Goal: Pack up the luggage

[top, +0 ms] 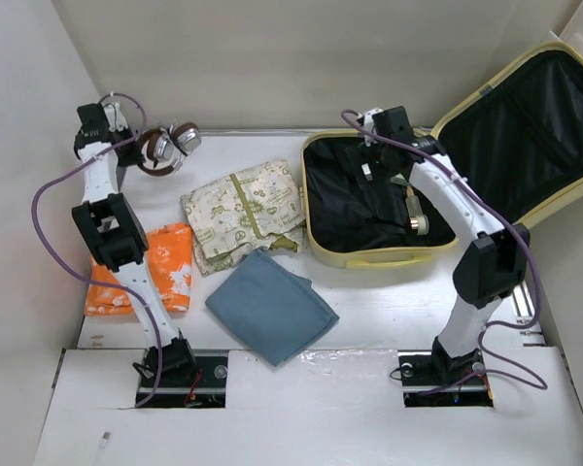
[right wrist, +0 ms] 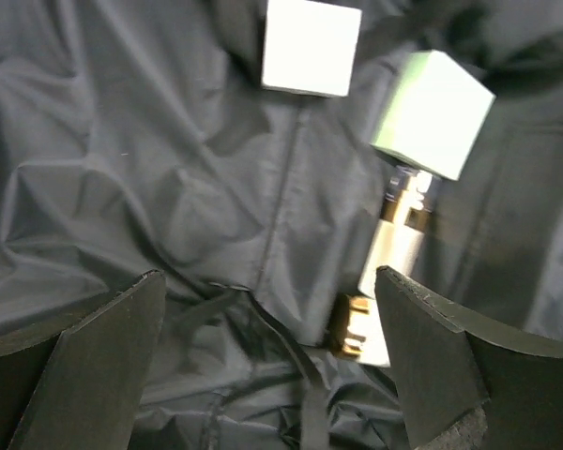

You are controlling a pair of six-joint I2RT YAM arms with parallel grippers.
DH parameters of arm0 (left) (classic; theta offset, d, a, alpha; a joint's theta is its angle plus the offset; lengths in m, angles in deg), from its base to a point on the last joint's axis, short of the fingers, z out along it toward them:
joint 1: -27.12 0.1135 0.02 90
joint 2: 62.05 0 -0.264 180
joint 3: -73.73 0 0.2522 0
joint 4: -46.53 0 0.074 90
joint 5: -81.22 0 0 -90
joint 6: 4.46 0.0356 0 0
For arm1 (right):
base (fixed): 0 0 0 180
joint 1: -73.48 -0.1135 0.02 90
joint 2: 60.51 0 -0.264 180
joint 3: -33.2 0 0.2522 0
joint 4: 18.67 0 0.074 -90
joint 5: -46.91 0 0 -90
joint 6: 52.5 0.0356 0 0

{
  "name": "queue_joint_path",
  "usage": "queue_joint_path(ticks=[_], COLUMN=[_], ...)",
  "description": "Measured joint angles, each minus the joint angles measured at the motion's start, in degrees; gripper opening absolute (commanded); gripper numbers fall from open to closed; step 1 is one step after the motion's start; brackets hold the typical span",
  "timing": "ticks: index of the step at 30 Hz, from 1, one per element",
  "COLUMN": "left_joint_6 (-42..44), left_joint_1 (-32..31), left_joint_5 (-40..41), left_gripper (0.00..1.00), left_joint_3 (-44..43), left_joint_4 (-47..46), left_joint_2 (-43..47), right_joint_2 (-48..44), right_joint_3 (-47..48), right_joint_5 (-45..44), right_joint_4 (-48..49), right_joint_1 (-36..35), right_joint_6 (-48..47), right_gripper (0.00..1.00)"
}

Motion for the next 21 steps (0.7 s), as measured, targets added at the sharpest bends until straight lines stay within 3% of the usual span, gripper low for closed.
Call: queue_joint_path(ticks=[5,9,15,21], left_joint_6=[-0.3,0.9,5.8,13.6], left_joint_1=[-2.3,-8.2,-24.9,-42.6], left_joint_5=[-4.0,-5.4,-5.4,-4.5], left_gripper=[0.00,0.00,0.00,0.00], left_joint_3=[-5.0,-9.2,-14.1,-13.4], left_joint_4=[0.8,1.1,2.1,3.0], left_joint_2=[2.9,4.5,4.5,4.5], right_joint_2=[-5.5,-8.8,-12.6,-15.6], right_joint_3=[-4.6,-7.9,-10.5,-15.3], right_joint_5=[0.4,2.5,4.5,8.2], right_joint_4=[2.8,4.2,5.4,7.2], right_joint_1=[3.9,8.8,18.0,21.3], right_joint_6=[1.0,2.0,3.0,2.3], right_gripper=[0.96,0.95,0.95,0.95])
